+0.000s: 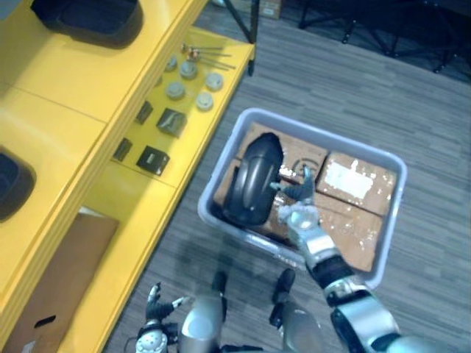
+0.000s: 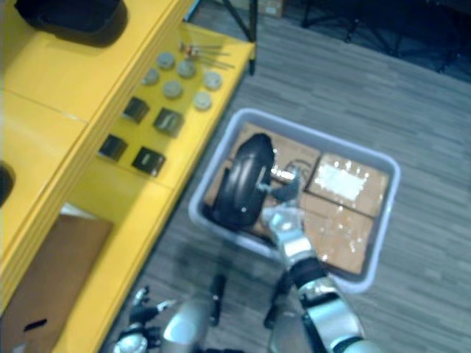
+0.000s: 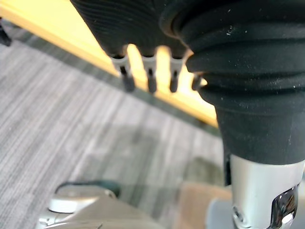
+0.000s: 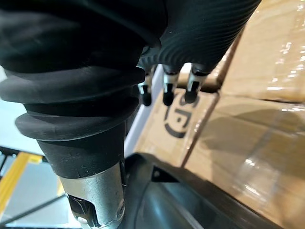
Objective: Walk over and take plastic housings, then place them on the shelf
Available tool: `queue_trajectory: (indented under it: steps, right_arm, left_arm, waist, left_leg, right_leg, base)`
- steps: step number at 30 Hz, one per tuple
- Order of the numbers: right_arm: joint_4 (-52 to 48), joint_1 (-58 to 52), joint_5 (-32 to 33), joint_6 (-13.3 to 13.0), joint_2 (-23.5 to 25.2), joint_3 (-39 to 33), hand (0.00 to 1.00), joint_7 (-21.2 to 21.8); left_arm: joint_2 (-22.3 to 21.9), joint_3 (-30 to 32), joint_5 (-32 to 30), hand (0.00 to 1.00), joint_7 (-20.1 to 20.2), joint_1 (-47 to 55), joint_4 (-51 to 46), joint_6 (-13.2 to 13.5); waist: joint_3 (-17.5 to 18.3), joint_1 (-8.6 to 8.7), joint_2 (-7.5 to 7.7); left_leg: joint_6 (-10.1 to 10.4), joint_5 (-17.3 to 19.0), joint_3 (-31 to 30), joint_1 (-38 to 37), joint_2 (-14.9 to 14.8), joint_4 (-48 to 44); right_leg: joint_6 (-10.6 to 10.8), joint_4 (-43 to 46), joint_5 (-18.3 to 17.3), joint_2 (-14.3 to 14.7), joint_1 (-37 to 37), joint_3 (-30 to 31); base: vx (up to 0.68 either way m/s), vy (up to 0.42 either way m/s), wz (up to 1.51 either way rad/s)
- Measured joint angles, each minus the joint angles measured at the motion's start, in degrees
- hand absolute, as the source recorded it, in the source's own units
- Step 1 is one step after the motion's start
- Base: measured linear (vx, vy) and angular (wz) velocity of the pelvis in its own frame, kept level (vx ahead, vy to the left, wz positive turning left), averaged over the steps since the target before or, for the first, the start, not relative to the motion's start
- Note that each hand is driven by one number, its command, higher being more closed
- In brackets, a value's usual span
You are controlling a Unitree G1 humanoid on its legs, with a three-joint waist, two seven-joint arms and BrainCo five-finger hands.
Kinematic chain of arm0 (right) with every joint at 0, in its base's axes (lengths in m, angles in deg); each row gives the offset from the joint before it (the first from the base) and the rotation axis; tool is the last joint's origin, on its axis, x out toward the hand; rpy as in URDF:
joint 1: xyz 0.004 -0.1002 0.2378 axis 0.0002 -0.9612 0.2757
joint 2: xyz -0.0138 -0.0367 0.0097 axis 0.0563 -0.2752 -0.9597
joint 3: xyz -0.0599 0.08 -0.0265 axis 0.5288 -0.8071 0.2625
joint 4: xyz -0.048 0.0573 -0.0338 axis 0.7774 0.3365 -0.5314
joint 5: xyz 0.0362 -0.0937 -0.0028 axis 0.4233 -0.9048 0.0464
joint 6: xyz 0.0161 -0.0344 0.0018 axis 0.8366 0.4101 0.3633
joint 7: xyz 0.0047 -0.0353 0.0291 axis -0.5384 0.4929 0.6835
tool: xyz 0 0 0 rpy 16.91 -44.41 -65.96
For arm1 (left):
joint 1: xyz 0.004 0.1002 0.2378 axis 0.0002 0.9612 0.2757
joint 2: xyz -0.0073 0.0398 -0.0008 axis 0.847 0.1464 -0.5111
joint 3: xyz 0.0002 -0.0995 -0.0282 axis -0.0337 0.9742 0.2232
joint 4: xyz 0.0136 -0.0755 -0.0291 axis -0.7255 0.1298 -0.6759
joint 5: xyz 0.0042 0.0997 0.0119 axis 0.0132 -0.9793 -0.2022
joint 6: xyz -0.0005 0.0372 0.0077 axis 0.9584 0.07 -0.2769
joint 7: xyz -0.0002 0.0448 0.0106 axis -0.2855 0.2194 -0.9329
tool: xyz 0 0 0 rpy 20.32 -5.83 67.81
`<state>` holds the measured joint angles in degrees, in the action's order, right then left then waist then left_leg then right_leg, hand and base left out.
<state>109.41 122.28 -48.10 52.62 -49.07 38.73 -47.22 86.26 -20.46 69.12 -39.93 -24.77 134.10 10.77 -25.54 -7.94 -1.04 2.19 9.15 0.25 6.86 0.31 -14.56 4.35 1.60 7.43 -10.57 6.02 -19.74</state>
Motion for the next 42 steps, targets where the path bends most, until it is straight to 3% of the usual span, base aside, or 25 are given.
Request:
queue_trajectory:
  steps: [3,8,17,18,24,31,37,42]
  right_arm:
    - [3.3,1.9,1.6,1.4,-1.4,-1.2,0.00,0.0]
    - [7.1,4.1,2.9,2.7,-1.6,-2.0,0.00,1.6]
    - [11.0,8.4,1.3,5.1,-6.1,-2.1,0.00,8.4]
    - [11.6,8.7,0.0,5.4,-6.2,-2.0,1.00,9.2]
    - [17.6,12.9,-12.7,10.1,-9.0,0.6,1.00,13.6]
    - [21.6,16.0,-17.9,12.4,-12.4,1.8,1.00,13.8]
    - [21.7,16.3,-18.0,12.5,-12.9,1.8,1.00,12.6]
    - [21.4,16.3,-18.8,9.9,-13.9,1.8,1.00,12.4]
  left_arm:
    - [0.0,-1.4,1.7,0.00,0.0,-0.2,-0.3,0.1]
    - [-0.1,-1.5,2.3,0.00,0.0,-0.4,-0.8,0.8]
    - [0.0,-1.6,2.4,0.00,0.9,-0.5,-0.7,1.0]
    - [0.0,-1.6,2.4,0.00,0.9,-0.5,-0.7,1.0]
    - [0.0,-2.9,4.6,0.00,0.4,-1.3,0.0,1.1]
    - [0.0,-5.0,4.6,0.00,0.3,-2.6,0.4,1.2]
    - [0.6,-6.3,4.5,0.00,-0.1,-2.7,0.1,1.4]
    - [2.5,-9.0,4.4,0.00,0.0,-1.8,-7.4,2.2]
  waist:
    - [-0.8,-0.50,-1.07]
    - [-1.9,-0.82,-1.42]
    - [-2.0,-0.76,-1.61]
    - [-2.0,-0.77,-1.61]
    - [-2.4,-1.02,-2.31]
    - [-3.4,-1.91,-4.16]
    - [-3.4,-2.01,-4.16]
    - [-3.4,-1.81,-4.15]
  left_leg:
    - [-0.3,-0.3,-0.9,0.1,0.4,0.1]
    - [-0.2,-0.5,-1.2,0.6,0.5,0.1]
    - [-0.1,-1.3,-2.6,2.5,0.9,-0.1]
    - [-0.1,-1.3,-2.7,2.5,1.0,-0.2]
    - [-0.2,-1.3,-3.4,3.6,1.3,-1.1]
    - [-0.1,-1.8,-4.4,4.3,1.3,-1.6]
    - [-0.1,-1.8,-4.4,4.3,1.3,-1.7]
    - [-0.1,-1.8,-4.3,4.2,1.3,-1.9]
  right_leg:
    - [-0.1,0.7,-0.1,-0.5,0.1,-0.5]
    - [-0.1,1.0,-0.1,-0.6,0.2,-0.9]
    - [-0.2,2.2,-0.2,-1.3,1.9,-2.2]
    - [-0.2,2.2,-0.2,-1.3,1.9,-2.2]
    - [-0.3,2.9,-0.3,-1.7,2.0,-3.4]
    - [-0.3,3.1,-0.3,-1.7,2.0,-4.2]
    - [-0.3,3.1,-0.3,-1.8,2.0,-4.2]
    - [-0.3,3.1,-0.2,-1.7,1.8,-4.1]
  base:
    - [-0.06,0.032,0.12]
    - [-0.08,0.018,0.07]
    - [-0.02,0.015,0.07]
    - [-0.01,0.028,0.04]
    - [-0.04,0.024,0.10]
    - [-0.02,0.010,0.07]
    - [0.00,0.000,0.00]
    - [-0.02,0.012,0.00]
